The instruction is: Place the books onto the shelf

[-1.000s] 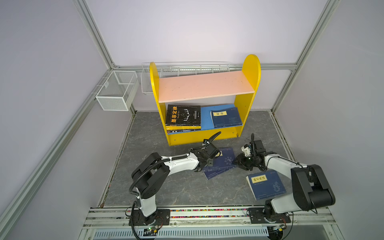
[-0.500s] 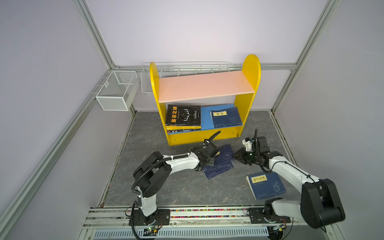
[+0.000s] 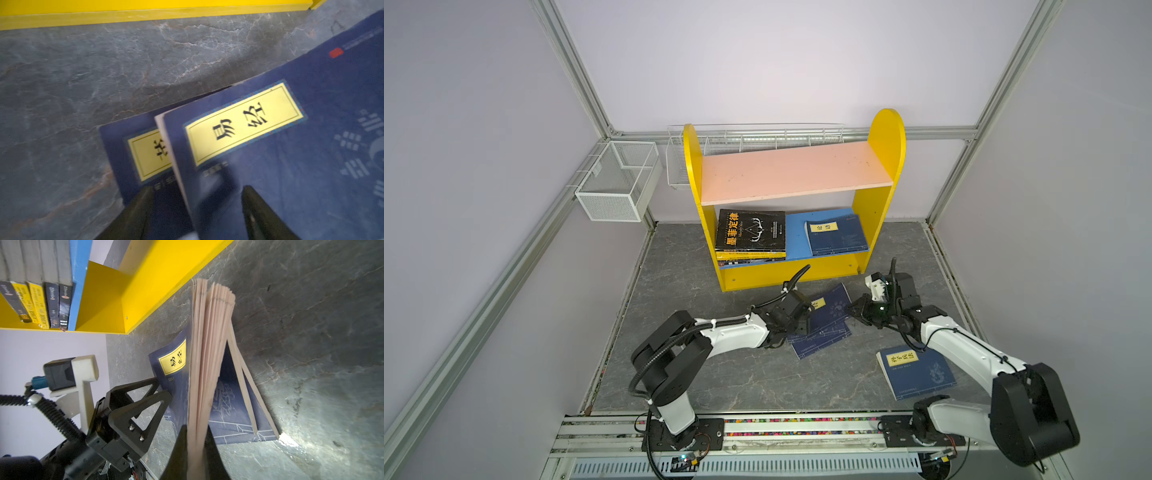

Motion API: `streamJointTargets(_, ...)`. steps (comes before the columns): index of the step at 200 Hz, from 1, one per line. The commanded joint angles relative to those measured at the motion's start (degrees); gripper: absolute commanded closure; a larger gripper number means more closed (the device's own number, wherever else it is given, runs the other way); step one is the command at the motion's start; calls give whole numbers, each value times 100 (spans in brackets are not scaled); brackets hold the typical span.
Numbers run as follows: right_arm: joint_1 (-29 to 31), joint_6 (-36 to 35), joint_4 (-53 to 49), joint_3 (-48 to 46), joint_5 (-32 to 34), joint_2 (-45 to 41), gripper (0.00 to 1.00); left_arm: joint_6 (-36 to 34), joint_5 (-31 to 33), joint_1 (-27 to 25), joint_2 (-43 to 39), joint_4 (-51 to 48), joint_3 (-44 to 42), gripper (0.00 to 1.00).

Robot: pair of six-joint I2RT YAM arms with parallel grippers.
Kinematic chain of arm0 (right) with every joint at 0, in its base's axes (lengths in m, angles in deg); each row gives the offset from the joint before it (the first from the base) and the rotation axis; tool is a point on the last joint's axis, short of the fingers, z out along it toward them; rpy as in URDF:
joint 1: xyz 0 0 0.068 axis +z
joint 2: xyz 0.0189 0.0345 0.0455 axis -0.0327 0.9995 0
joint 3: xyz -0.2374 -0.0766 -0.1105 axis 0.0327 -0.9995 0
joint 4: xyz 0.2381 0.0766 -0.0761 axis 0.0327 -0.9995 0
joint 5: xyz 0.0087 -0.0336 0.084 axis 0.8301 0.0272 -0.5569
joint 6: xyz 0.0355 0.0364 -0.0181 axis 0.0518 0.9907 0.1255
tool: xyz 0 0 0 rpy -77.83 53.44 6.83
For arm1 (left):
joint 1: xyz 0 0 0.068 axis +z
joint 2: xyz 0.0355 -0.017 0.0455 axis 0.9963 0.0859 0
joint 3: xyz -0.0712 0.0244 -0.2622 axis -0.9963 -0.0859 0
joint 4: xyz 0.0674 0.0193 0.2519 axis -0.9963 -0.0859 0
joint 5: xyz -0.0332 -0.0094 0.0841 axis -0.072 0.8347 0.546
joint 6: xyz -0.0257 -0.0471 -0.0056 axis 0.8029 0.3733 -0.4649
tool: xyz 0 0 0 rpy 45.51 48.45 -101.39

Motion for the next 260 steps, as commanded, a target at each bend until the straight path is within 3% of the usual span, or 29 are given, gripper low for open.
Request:
streamJointTargets(1, -35, -99, 283, -91, 76, -329, 94, 731, -22, 373, -492, 729, -600, 25)
streamJointTargets(73, -695, 400, 1955, -413, -1315, -824, 94, 863, -364, 483, -1349, 3388, -2046, 19)
streamJointTargets(121, -747, 266, 1799, -233, -1323, -1064, 94, 637, -851, 510, -1537, 4769, -2471, 17)
streamJointTargets(167, -751, 353, 1924, -80, -1363, -973, 94, 486, -1449, 536, -1434, 5205, -2425, 17)
streamJointTargets(201, -746, 672, 2448, -77, -1380, -874, 94, 351, -1736, 545, -1428, 5001, -2237, 28)
streamJointTargets(260, -590, 1084, 3103, -94, -1495, -700, 94, 331, -1992, 546, -1265, 5185, -2142, 34)
